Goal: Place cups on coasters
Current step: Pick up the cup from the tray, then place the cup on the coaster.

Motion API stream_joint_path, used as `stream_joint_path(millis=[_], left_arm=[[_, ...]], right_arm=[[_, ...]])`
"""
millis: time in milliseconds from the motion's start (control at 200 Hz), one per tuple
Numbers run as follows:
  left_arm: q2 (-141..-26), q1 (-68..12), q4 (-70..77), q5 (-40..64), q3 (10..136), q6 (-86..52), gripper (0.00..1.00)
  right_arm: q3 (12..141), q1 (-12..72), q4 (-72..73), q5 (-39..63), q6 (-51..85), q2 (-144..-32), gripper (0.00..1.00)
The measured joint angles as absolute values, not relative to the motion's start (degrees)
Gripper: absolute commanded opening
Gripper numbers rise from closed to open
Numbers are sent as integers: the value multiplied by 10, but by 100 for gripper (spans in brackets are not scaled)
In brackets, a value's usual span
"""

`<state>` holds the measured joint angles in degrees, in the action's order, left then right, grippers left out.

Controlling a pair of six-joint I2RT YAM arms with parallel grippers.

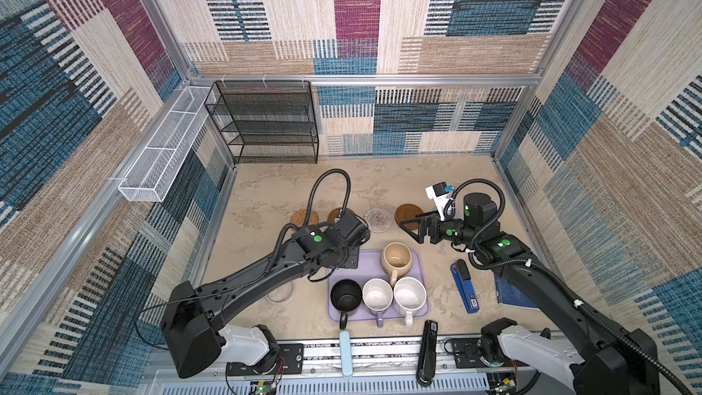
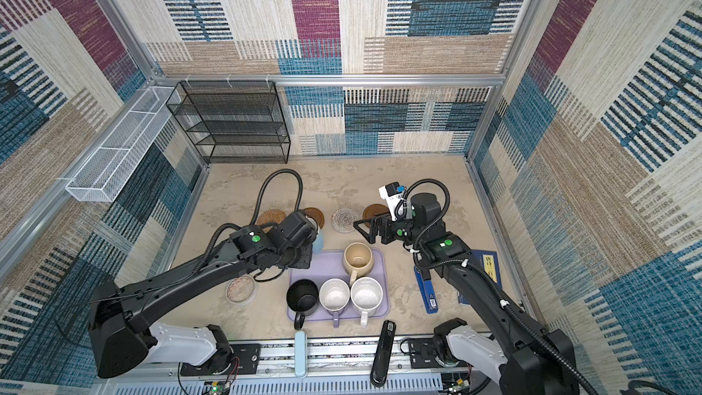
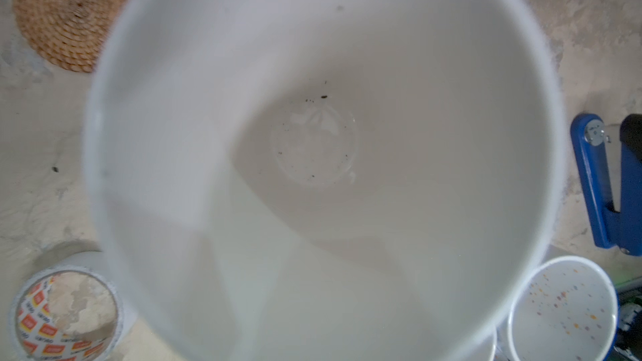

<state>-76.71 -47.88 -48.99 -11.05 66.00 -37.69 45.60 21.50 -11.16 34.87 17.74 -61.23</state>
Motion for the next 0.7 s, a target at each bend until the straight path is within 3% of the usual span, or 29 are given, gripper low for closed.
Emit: stream_joint_path(millis=[346,701], left_arm=[[-751,-330,-548,-86,686,-298,0],[-832,-232,-538,-95,721,-247,0]], right_arm=[[519,298,-88,338,177,-696,99],[600,343,-63,299,194,-817,100]])
